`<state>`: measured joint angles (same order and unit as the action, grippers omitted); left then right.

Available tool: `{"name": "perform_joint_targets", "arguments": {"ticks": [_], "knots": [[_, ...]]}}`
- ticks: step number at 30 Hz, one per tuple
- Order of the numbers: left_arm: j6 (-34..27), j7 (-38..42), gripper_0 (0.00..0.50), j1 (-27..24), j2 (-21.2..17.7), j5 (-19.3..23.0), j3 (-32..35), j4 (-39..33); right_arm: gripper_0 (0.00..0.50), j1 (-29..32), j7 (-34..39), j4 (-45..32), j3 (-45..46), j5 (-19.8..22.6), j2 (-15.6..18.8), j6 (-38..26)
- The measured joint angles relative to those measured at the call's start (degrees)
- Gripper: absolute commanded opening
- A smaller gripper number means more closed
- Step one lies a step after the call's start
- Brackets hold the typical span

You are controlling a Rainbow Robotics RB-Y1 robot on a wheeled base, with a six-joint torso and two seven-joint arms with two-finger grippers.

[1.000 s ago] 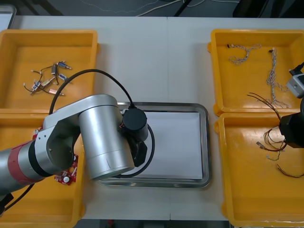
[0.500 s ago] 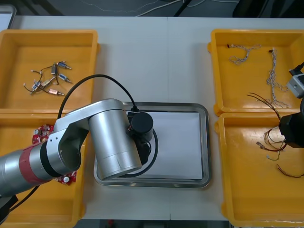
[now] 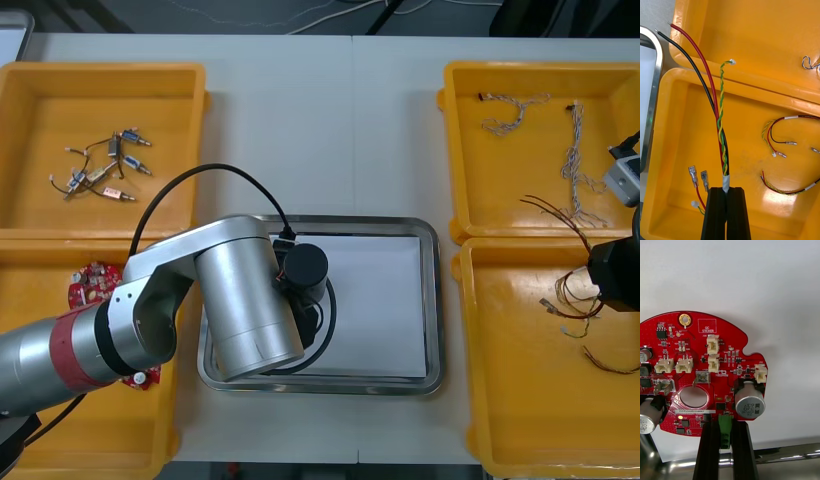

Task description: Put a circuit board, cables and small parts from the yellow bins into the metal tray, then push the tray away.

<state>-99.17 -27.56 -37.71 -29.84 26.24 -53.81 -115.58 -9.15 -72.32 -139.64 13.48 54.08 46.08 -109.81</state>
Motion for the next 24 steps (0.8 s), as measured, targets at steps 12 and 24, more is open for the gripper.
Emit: {"name": "perform_joint_targets", "arguments": {"ticks": [12, 24], "knots": [[0.07, 0.0, 0.0, 0.17, 0.01, -2.28, -0.72, 1.18, 0.0, 0.0, 0.0, 0.0, 0.0, 0.0, 0.0, 0.0], [-0.82, 0.0, 0.0, 2.97, -0.31, -3.13, -0.76, -3.49, 0.0, 0.0, 0.0, 0.0, 0.0, 0.0, 0.0, 0.0]]}}
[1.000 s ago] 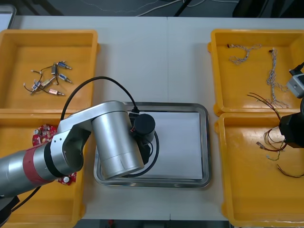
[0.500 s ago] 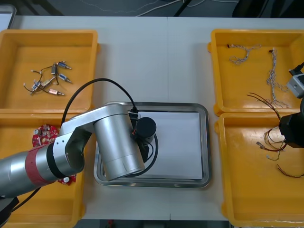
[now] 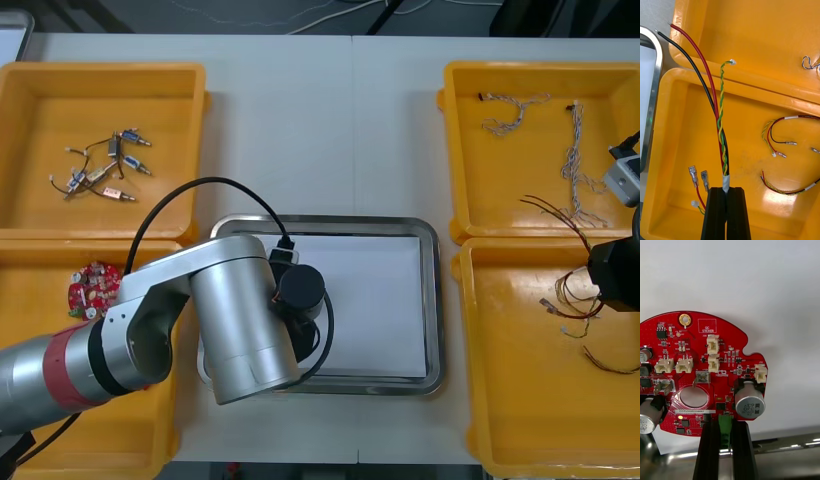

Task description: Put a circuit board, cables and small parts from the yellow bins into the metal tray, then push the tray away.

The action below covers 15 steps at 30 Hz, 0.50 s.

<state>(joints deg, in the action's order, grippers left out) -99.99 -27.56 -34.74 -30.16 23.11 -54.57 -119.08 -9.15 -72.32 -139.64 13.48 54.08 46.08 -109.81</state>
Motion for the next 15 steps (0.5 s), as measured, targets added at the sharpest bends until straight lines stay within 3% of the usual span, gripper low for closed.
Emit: {"name": "perform_joint_targets", "arguments": {"ticks": [15], "knots": [[-1.21, -0.01, 0.0, 4.01, -1.04, -3.56, 0.01, -2.52, 0.0, 0.0, 0.0, 0.0, 0.0, 0.0, 0.0, 0.0]]}}
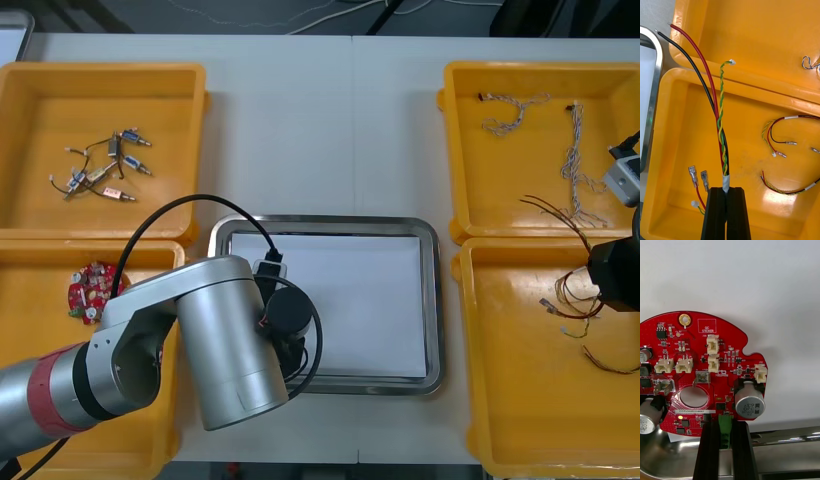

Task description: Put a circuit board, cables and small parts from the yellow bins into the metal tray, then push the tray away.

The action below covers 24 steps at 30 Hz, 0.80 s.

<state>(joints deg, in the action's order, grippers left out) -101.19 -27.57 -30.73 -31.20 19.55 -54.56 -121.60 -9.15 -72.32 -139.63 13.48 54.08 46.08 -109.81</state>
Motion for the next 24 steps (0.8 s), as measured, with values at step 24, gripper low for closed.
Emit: {"name": "perform_joint_targets", "arguments": {"ticks": [24], "knots": [[0.0, -0.01, 0.0, 1.1, -0.09, -0.54, 0.0, -0.05, 0.0, 0.0, 0.0, 0.0, 0.0, 0.0, 0.0, 0.0]]}}
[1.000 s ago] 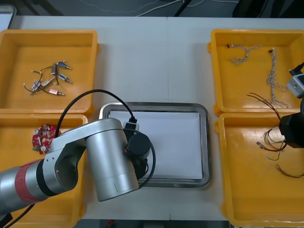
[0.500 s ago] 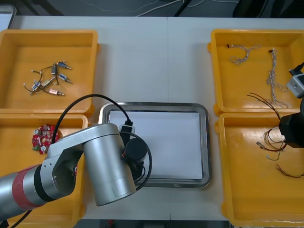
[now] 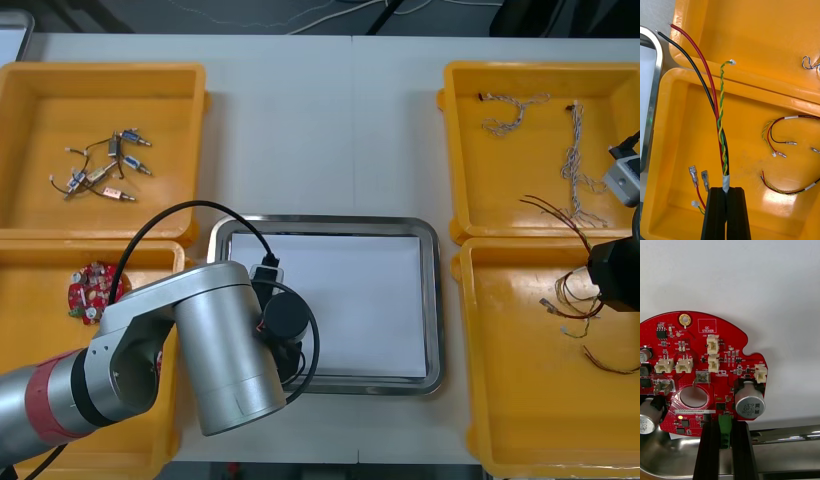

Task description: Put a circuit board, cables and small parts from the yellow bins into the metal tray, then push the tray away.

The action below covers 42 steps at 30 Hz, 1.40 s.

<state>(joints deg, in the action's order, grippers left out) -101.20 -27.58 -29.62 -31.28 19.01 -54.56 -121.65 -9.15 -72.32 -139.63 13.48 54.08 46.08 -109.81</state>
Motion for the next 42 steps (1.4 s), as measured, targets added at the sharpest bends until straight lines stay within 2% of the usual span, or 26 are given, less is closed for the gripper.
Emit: {"name": "perform_joint_targets", "arguments": {"ticks": [4, 6, 7, 10, 12, 15, 17, 21, 26, 35, 42], "knots": [[0.0, 0.0, 0.0, 0.07, 0.0, 0.0, 0.0, 0.0, 0.0, 0.0, 0.0, 0.0, 0.0, 0.0, 0.0, 0.0], [0.0, 0.0, 0.08, 0.07, 0.0, 0.0, 0.0, 0.0, 0.0, 0.0, 0.0, 0.0, 0.0, 0.0, 0.0, 0.0], [0.0, 0.0, 0.16, 0.07, 0.0, 0.0, 0.0, 0.0, 0.0, 0.0, 0.0, 0.0, 0.0, 0.0, 0.0, 0.0], [0.04, 0.0, 0.233, 0.08, 0.0, 0.0, 0.0, 0.0, 0.0, 0.0, 0.0, 0.0, 0.0, 0.0, 0.0, 0.0], [0.09, 0.0, 0.345, 0.08, 0.0, 0.0, 0.0, 0.0, 0.0, 0.0, 0.0, 0.0, 0.0, 0.0, 0.0, 0.0], [0.28, 0.0, 0.434, 0.08, 0.0, 0.0, 0.0, 0.0, 0.0, 0.0, 0.0, 0.0, 0.0, 0.0, 0.0, 0.0], [0.39, 0.0, 0.466, 0.08, 0.0, 0.0, 0.0, 0.0, 0.0, 0.0, 0.0, 0.0, 0.0, 0.0, 0.0, 0.0], [0.45, 0.0, 0.5, 0.08, 0.0, 0.0, 0.03, -0.02, 0.0, 0.0, 0.0, 0.0, 0.0, 0.0, 0.0, 0.0], [0.48, -0.01, 0.5, 0.07, 0.0, 0.42, 1.19, -0.07, 0.0, 0.0, 0.0, 0.0, 0.0, 0.0, 0.0, 0.0], [0.05, -0.05, 0.5, -1.14, 0.0, 7.68, 8.34, -0.13, 0.0, 0.0, 0.0, 0.0, 0.0, 0.0, 0.0, 0.0], [-5.4, -0.08, 0.5, -4.5, 0.0, 12.59, 13.57, -1.33, 0.0, 0.0, 0.0, 0.0, 0.0, 0.0, 0.0, 0.0]]}}
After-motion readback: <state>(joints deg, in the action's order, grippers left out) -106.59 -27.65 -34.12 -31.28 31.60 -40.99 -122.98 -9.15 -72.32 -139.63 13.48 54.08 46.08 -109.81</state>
